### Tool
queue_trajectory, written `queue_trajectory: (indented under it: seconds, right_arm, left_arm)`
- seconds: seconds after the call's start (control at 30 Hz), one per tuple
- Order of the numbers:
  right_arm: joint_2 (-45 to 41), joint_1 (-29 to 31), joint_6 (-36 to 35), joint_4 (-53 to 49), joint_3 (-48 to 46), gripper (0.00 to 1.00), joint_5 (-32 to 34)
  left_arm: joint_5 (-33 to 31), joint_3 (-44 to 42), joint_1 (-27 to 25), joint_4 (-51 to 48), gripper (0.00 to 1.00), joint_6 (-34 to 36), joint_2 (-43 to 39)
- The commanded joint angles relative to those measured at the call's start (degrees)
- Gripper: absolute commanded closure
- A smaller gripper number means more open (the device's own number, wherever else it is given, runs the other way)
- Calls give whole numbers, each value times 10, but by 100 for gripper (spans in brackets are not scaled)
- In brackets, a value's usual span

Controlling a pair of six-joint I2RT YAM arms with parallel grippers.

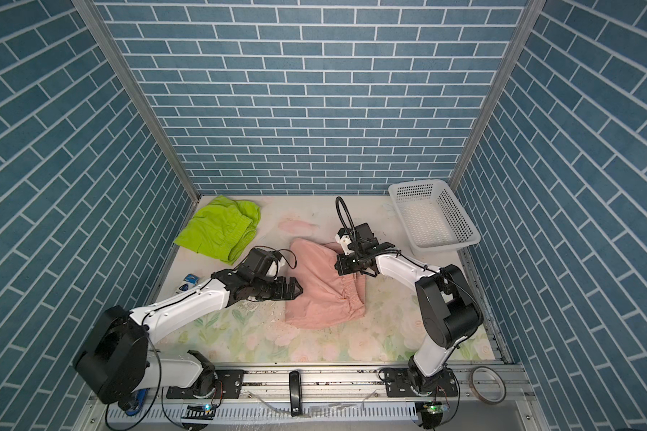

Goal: Fold and stack the shorts

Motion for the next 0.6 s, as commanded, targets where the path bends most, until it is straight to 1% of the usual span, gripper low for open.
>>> queue_trajectory:
  seconds: [0.0, 0.07, 0.13, 0.23, 0.3, 0.4, 0.47, 0.5, 0.53, 0.57]
  right_arm:
    - [16, -26, 4, 78, -25, 100, -48]
    - [35, -51, 33, 124, -34, 100, -94]
    - [56, -70, 55, 159, -43, 100, -125]
    - [89, -89, 81, 208, -59, 100, -153]
    - [105, -94, 85, 216, -61, 100, -167]
    - [86, -94, 76, 200, -65, 100, -163]
    - [53, -94, 57, 162, -61, 99, -135]
    - [39, -94, 47, 139, -57, 97, -119]
    - [19, -94, 37, 118, -53, 91, -103]
    - [-1, -94, 31, 106, -53, 83, -95]
  left_arm:
    - [-15, -7, -25, 27, 0, 5, 51]
    - [-20, -10, -33, 22, 0, 7, 81]
    - [-24, -14, -35, 12, 0, 8, 101]
    - [-33, -24, -39, -1, 0, 7, 106]
    - [-35, -32, -40, -2, 0, 4, 98]
    - [-45, -33, -40, -22, 0, 2, 71]
    - [-61, -21, -40, -46, 0, 8, 41]
    - [-68, -13, -40, -59, 0, 11, 27]
    - [-80, 1, -40, -78, 0, 14, 14]
    - [-92, 16, -40, -99, 0, 15, 1]
